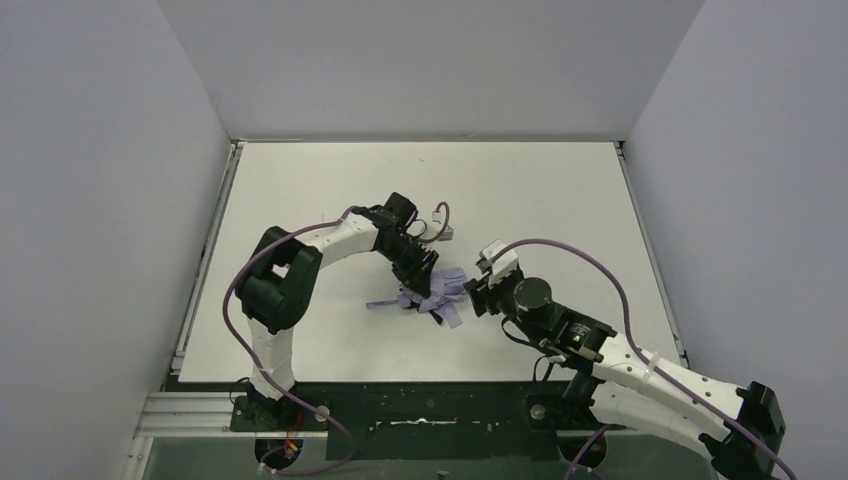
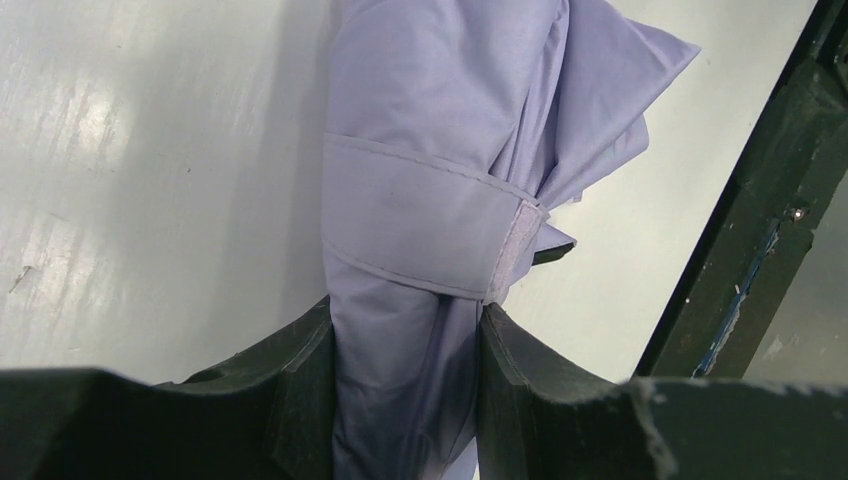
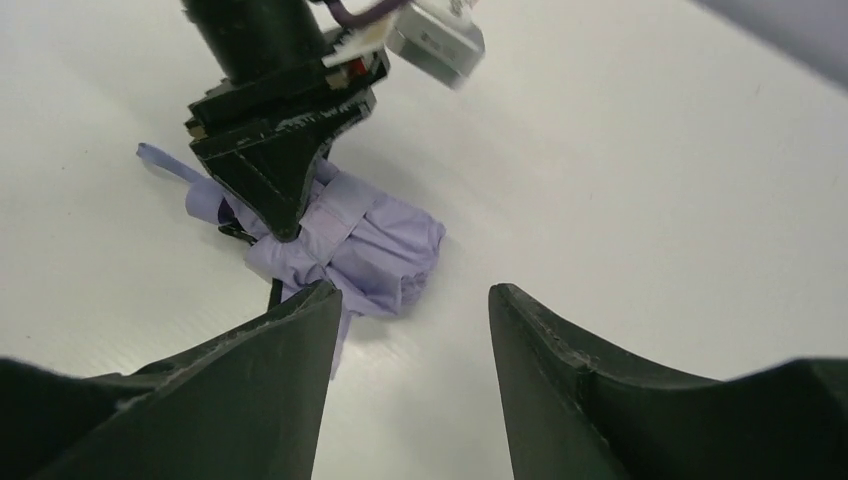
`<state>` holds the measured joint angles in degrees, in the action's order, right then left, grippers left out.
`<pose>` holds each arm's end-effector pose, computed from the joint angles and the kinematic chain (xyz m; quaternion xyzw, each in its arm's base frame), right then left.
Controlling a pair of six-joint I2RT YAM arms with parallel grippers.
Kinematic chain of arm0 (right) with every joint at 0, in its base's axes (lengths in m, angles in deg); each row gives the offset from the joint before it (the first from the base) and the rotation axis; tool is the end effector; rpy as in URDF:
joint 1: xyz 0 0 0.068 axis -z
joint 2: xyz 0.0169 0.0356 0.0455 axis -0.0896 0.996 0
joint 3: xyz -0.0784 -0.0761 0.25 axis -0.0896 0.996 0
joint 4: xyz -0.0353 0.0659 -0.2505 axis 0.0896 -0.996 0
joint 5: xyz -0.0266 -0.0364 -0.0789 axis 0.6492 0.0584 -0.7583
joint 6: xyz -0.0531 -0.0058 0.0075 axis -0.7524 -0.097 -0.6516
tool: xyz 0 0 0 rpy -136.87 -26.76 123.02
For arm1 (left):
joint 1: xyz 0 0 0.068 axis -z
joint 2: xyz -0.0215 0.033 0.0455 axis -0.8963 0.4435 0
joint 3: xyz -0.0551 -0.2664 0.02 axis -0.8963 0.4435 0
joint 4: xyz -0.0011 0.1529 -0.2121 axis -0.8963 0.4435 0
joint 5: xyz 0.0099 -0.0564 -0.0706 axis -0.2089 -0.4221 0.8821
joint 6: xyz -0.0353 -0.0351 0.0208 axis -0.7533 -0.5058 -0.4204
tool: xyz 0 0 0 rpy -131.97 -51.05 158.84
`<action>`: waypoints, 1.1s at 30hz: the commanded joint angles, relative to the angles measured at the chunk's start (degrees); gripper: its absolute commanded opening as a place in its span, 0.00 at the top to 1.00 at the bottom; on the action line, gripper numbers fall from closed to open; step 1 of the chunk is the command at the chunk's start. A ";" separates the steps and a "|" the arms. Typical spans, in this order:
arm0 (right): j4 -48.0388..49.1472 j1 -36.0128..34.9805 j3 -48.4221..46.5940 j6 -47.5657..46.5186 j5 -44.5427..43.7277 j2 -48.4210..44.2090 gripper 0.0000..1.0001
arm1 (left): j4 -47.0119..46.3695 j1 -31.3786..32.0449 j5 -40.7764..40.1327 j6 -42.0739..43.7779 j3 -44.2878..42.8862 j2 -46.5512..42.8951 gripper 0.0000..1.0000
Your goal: Put away the umbrella
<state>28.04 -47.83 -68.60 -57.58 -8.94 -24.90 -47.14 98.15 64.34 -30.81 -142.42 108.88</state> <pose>0.1216 0.1505 0.2573 -0.3449 0.7288 0.1682 0.5672 0.3076 -0.2375 0.1580 0.4295 0.8313 -0.3400 0.0948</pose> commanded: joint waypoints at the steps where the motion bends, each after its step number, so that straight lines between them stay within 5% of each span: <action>1: -11.86 0.00 -1.66 31.74 -12.09 1.32 0.44 | -1.22 0.94 -8.87 -3.03 0.46 -3.18 1.00; 7: -26.49 0.05 -4.69 56.44 -16.23 3.64 0.43 | -8.07 1.91 -14.99 -11.76 5.51 -7.38 1.00; 13: -19.86 0.12 2.26 73.10 -10.48 1.56 0.48 | -13.64 4.89 -26.07 -21.05 12.94 -12.59 1.00; 23: -4.69 9.75 4.65 70.88 5.52 11.92 0.41 | -20.23 6.03 -27.72 -33.04 21.09 -15.76 1.00; 33: 2.58 14.04 1.97 67.38 12.35 24.85 0.52 | -21.73 6.21 -26.23 -33.82 22.70 -16.00 1.00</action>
<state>25.15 -34.56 -63.60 12.10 0.72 -2.73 -69.65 104.27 40.49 -64.03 -120.98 92.92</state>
